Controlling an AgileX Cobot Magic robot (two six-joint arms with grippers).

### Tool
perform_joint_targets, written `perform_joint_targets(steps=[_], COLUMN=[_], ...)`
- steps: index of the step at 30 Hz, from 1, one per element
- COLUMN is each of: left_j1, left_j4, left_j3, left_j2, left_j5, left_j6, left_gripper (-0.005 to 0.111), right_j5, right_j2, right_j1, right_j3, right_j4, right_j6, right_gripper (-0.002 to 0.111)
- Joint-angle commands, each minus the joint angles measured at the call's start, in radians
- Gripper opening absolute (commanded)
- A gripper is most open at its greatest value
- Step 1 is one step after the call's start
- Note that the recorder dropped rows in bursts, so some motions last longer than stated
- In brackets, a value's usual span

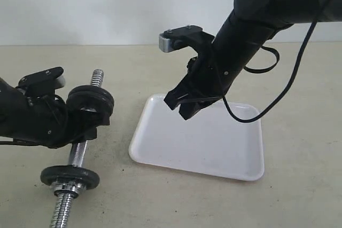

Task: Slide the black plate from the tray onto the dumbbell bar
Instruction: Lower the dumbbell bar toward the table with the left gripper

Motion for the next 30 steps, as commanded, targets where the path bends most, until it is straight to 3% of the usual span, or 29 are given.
perform_joint_targets(steps=[1,10,30], left_j1=[0.0,0.0,0.0], left_j4=[-0.032,-0.021,-0.021], left_j3=[-0.094,-0.212,-0.225], left_j2=[-0.026,0.052,0.131], left_j5=[-0.333,-0.292,-0.25], left_j6=[-0.029,-0.019,-0.011], left_gripper=[0.004,0.004,0.004], right_j5=[0.006,0.023,-0.022], right_j2=[-0.01,-0.01,-0.01], right_j1=[0.002,0.002,0.002], right_j3=[-0.003,-0.003,-0.003], right_j4=[-0.006,-0.006,-0.013], right_j6=[0.003,0.003,-0.005], right_gripper=[0.0,0.0,0.0])
